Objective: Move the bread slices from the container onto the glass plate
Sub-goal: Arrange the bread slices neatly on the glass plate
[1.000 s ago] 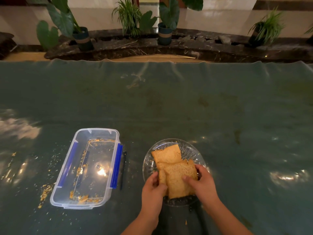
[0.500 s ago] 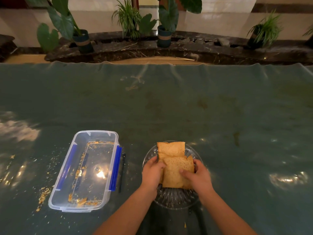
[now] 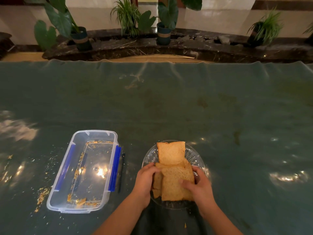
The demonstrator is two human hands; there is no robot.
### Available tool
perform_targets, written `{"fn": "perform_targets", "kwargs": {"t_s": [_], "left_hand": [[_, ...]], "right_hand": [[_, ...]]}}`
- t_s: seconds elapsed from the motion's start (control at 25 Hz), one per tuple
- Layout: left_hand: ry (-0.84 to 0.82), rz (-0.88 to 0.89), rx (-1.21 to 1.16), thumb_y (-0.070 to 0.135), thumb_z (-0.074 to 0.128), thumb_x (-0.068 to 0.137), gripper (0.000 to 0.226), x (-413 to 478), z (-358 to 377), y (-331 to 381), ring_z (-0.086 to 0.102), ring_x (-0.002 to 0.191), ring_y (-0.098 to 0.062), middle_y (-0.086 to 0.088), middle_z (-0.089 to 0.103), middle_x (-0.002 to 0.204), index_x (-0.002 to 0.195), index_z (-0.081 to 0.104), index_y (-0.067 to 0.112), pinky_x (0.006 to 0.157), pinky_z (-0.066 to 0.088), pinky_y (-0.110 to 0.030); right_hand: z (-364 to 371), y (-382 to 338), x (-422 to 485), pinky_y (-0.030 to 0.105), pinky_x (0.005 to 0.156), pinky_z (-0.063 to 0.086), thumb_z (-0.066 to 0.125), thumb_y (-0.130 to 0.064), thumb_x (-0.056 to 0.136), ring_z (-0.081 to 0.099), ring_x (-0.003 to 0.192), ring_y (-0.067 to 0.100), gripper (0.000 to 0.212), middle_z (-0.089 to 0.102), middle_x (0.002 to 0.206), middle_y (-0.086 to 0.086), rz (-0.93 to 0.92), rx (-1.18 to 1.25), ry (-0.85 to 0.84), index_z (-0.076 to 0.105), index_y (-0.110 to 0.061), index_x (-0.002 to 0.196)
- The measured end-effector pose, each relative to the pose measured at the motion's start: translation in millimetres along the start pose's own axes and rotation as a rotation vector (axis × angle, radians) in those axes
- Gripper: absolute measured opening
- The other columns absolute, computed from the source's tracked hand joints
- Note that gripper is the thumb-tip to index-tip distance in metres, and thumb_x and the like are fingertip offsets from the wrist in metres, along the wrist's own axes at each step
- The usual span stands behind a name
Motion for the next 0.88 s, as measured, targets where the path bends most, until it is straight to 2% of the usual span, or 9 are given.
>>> {"fn": "perform_targets", "kwargs": {"t_s": [0.16,0.24,0.36,0.48,0.64,0.76,0.84,0.88], "left_hand": [[0.035,0.032,0.042,0.011,0.061,0.081,0.027,-11.0,1.3,-7.9,0.071,0.091,-0.018,0.001,0.077,0.092,0.089,0.077,0.03,0.078,0.053,-0.039],[0.056,0.046,0.043,0.007,0.061,0.081,0.026,-15.2,2.7,-8.9,0.071,0.092,-0.019,0.001,0.077,0.092,0.09,0.077,0.026,0.081,0.054,-0.04],[0.042,0.118,0.105,0.0,0.055,0.085,0.03,-20.0,5.4,-4.2,0.071,0.096,-0.019,0.0,0.077,0.096,0.095,0.075,0.018,0.081,0.056,-0.036],[0.041,0.168,0.156,-0.001,0.052,0.087,0.035,-27.6,6.8,-4.6,0.071,0.094,-0.012,0.006,0.077,0.097,0.098,0.074,0.023,0.077,0.057,-0.03],[0.053,0.192,0.197,0.002,0.055,0.087,0.043,-35.4,6.0,-13.6,0.069,0.094,-0.001,0.018,0.075,0.1,0.109,0.069,0.035,0.074,0.056,-0.022],[0.061,0.194,0.224,0.0,0.056,0.084,0.049,-36.5,6.9,-17.8,0.067,0.093,0.005,0.027,0.072,0.098,0.108,0.066,0.042,0.077,0.056,-0.025],[0.082,0.178,0.22,0.0,0.057,0.084,0.049,-35.2,7.1,-19.5,0.064,0.086,0.013,0.034,0.07,0.092,0.101,0.063,0.046,0.068,0.052,-0.015],[0.09,0.169,0.204,-0.001,0.057,0.083,0.05,-33.5,7.6,-21.1,0.064,0.085,0.013,0.029,0.071,0.093,0.105,0.063,0.044,0.064,0.05,-0.012]], "right_hand": [[-5.9,10.6,-6.1,0.032,0.069,0.061,0.08,-0.015,0.075,0.069,0.094,0.012,0.045,0.071,0.107,-0.006,0.001,-0.083,0.033,0.06,-0.032,0.112],[-5.7,6.1,-5.0,0.028,0.069,0.058,0.078,-0.019,0.077,0.067,0.093,0.008,0.045,0.069,0.105,-0.011,-0.01,-0.176,0.045,0.06,-0.032,0.116],[-4.9,-3.0,0.1,0.043,0.081,0.058,0.078,-0.021,0.075,0.065,0.096,0.015,0.046,0.068,0.107,-0.006,-0.043,-0.321,0.066,0.061,-0.024,0.118],[-6.1,-6.8,1.5,0.045,0.085,0.057,0.08,-0.018,0.073,0.066,0.097,0.015,0.048,0.069,0.108,-0.005,-0.069,-0.355,0.069,0.063,-0.021,0.117],[-7.2,-5.7,-4.7,0.041,0.083,0.058,0.079,-0.015,0.075,0.066,0.097,0.009,0.045,0.07,0.106,-0.011,-0.111,-0.348,0.049,0.062,-0.026,0.115],[-8.3,-4.2,-7.6,0.032,0.076,0.056,0.077,-0.017,0.077,0.064,0.093,0.005,0.042,0.068,0.102,-0.014,-0.111,-0.365,0.061,0.062,-0.027,0.114],[-7.6,-5.3,-7.5,0.024,0.068,0.05,0.075,-0.017,0.079,0.061,0.087,0.0,0.036,0.065,0.096,-0.017,-0.115,-0.408,0.076,0.061,-0.024,0.112],[-7.2,-6.0,-7.3,0.022,0.066,0.048,0.075,-0.016,0.08,0.06,0.085,-0.001,0.035,0.065,0.094,-0.017,-0.115,-0.415,0.079,0.061,-0.024,0.111]]}}
Point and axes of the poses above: each hand's wrist, its own x-axis towards the middle knuckle, its own z-axis out of the palm, y = z × x, the point moved 6 cm from there along x, towards the middle knuckle
